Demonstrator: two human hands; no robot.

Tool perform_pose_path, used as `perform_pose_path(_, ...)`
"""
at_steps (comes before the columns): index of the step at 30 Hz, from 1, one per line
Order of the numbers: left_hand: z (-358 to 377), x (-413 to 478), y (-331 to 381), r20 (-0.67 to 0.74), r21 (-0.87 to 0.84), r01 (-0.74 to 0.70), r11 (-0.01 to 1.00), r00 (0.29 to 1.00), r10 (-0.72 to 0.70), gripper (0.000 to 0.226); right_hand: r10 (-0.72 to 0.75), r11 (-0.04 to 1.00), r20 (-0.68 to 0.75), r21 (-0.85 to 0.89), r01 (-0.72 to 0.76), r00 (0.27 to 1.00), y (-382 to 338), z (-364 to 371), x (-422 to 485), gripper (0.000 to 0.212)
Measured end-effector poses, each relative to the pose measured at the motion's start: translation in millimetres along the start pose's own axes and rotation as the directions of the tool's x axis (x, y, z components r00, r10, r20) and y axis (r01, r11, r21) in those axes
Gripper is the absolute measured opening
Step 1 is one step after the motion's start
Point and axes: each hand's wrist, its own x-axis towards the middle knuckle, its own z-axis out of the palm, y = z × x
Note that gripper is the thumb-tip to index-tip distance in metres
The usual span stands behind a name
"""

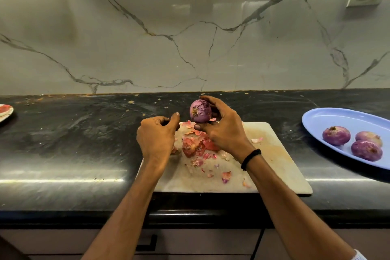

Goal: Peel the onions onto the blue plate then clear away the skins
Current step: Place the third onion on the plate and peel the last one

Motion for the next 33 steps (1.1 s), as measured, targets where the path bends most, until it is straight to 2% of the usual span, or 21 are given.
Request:
perform_pose_path(2,1,1,-2,-0.014,0.026,-0.048,0.998,0.999,0.049,0.018,0.003,1.000,-0.011,-0.009,-0.003,1.000,1,0,1,0.076)
perform_pose_path(3,1,1,-2,0.004,0.017,-0.061,0.998,0.998,0.061,0.021,0.001,1.000,-0.016,-0.017,-0.002,1.000,1,1,1,0.076)
perform_pose_path(5,4,3,-5,0.093,-0.091,-0.073,0.993,0.992,0.081,0.037,-0.023,0.998,-0.026,-0.056,0.021,0.999,3,2,1,0.076)
perform_pose_path(7,5,1,-1,0.221,-0.233,-0.043,0.972,0.971,0.096,0.030,-0.089,0.986,-0.034,-0.142,0.084,0.995,8,4,1,0.075)
perform_pose_path(9,6,-2,5,0.323,-0.321,0.002,0.947,0.940,0.107,0.039,-0.148,0.964,-0.023,-0.226,0.139,0.989,10,5,0,0.070)
perform_pose_path(12,5,-4,10,0.338,-0.414,0.039,0.909,0.934,0.114,0.045,-0.178,0.955,-0.021,-0.243,0.167,0.984,10,5,0,0.067)
perform_pose_path(16,3,-1,8,0.375,-0.556,0.183,0.811,0.926,0.049,0.029,-0.095,0.993,-0.008,-0.075,0.094,0.995,4,1,1,0.073)
perform_pose_path(19,3,0,11,0.447,-0.679,0.346,0.648,0.894,-0.009,0.037,0.014,0.995,0.025,0.103,-0.017,1.000,0,-1,2,0.070)
perform_pose_path(22,2,1,13,0.469,-0.727,0.401,0.558,0.883,-0.022,0.040,0.058,0.971,0.046,0.228,-0.066,0.997,-3,-3,3,0.062)
perform_pose_path(27,1,0,15,0.504,-0.736,0.436,0.518,0.864,-0.011,0.048,0.114,0.925,0.042,0.359,-0.121,0.993,-6,-7,2,0.054)
perform_pose_path(33,0,-1,15,0.467,-0.728,0.370,0.577,0.884,0.022,0.049,0.185,0.848,0.085,0.491,-0.202,0.979,-6,-6,2,0.047)
